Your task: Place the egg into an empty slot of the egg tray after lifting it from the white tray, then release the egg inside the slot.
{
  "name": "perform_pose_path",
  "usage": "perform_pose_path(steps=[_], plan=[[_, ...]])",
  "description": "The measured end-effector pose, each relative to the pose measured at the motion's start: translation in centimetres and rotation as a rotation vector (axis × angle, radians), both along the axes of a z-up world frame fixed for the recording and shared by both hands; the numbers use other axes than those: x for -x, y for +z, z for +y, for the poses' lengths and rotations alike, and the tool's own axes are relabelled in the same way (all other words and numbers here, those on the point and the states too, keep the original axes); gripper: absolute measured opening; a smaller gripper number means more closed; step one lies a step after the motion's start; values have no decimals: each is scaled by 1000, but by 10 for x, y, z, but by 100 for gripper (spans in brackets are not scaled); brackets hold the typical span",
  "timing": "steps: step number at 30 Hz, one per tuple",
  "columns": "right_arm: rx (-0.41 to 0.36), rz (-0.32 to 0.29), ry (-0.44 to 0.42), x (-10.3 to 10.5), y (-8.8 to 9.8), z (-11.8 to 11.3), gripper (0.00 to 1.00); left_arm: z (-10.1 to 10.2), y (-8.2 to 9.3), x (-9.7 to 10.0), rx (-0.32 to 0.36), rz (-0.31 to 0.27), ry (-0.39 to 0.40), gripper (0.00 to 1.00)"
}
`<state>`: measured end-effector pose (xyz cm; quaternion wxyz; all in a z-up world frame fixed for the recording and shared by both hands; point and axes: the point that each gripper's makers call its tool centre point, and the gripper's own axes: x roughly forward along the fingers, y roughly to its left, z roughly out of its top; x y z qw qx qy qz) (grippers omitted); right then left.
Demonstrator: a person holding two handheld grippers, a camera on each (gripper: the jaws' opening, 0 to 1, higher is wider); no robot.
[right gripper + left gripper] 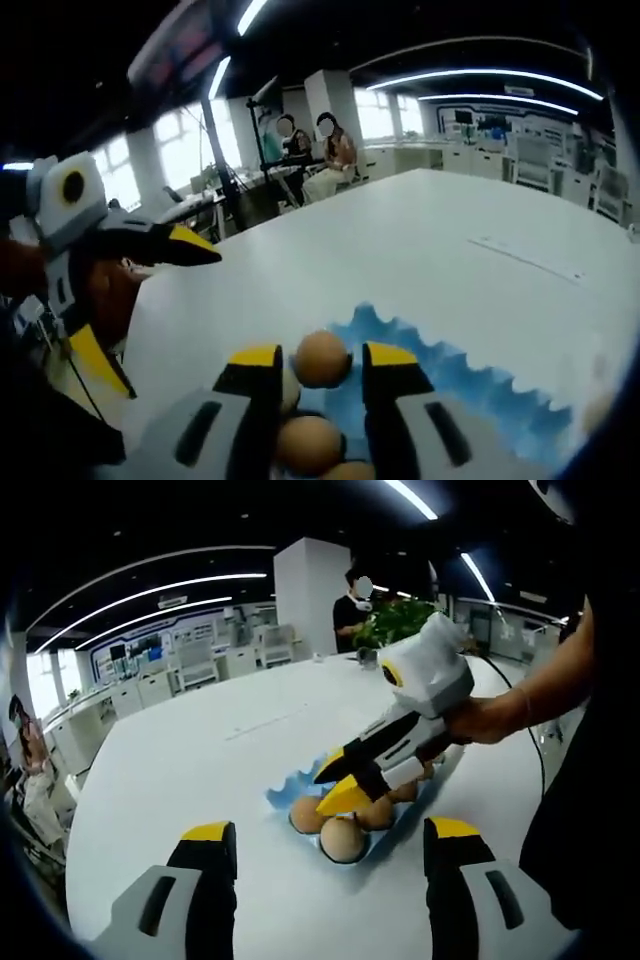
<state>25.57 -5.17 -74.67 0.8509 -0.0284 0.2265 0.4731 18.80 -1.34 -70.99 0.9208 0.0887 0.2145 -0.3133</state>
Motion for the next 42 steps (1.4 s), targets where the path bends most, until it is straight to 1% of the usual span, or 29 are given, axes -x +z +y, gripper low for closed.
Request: perform_pose_path(steps=[2, 5, 7, 8, 9, 10, 11, 12, 13, 15, 16, 17, 18, 19, 20, 21, 22, 23, 25, 27, 28, 33, 38, 40, 42], plan=[[-15, -25, -6, 0, 6, -8, 38, 0, 0, 0, -1, -2, 1, 78], [-29, -28, -56, -4, 11, -28, 40, 0, 0, -1, -2, -2, 0, 78], [-17, -47, -96, -6, 11, -45, 43, 0, 0, -2, 0, -4, 0, 80], [-9, -54, -108, -6, 11, -52, 42, 0, 0, -2, 0, -3, 1, 81], [-3, -61, -137, -7, 10, -65, 42, -1, 0, -2, -2, -4, 0, 82], [-8, -58, -159, -7, 10, -73, 42, -1, 0, -2, -2, -5, -1, 82], [-11, -55, -196, -9, 10, -87, 42, -1, 0, -2, -1, -4, -1, 83], [-10, -63, -227, -10, 10, -97, 42, -1, -1, -2, 0, -2, -2, 84], [-2, -72, -268, -13, 10, -112, 42, -1, -1, -2, 0, 0, -4, 86], [-8, -90, -333, -16, 14, -134, 42, -2, -3, -2, -2, 2, -6, 92], [-6, -105, -380, -19, 17, -151, 43, -3, -3, -2, -1, -1, -10, 94], [13, -125, -428, -22, 19, -170, 42, -4, -3, -1, 0, 2, -16, 95], [25, -135, -467, -24, 19, -183, 42, -5, -4, 0, -4, 6, -20, 95], [30, -153, -516, -27, 21, -201, 42, -6, -4, 1, -5, 6, -23, 95], [31, -159, -535, -27, 22, -208, 42, -6, -4, 1, -3, 6, -23, 95], [41, -174, -595, -30, 23, -228, 42, -6, -4, 1, 1, 9, -21, 95], [48, -176, -628, -31, 23, -239, 42, -6, -4, 0, 2, 7, -19, 95], [55, -174, -642, -31, 22, -245, 43, -6, -4, 0, 2, 5, -18, 95], [77, -155, -716, -33, 14, -274, 43, -5, -3, -1, -1, 3, -18, 95], [82, -130, -741, -34, 8, -286, 43, -5, -2, -2, -4, -3, -17, 94], [96, -127, -744, -34, 5, -290, 43, -4, -2, -2, -3, -4, -16, 94], [120, -106, -725, -36, -8, -287, 43, -3, 0, -3, -2, -8, -7, 94], [115, -80, -729, -42, -17, -288, 41, -1, 0, -3, -2, -7, -1, 92], [126, -83, -728, -45, -20, -289, 39, -1, 0, -2, 3, 3, 3, 90], [130, -81, -720, -47, -22, -288, 37, 1, 0, -3, -7, -7, 7, 90]])
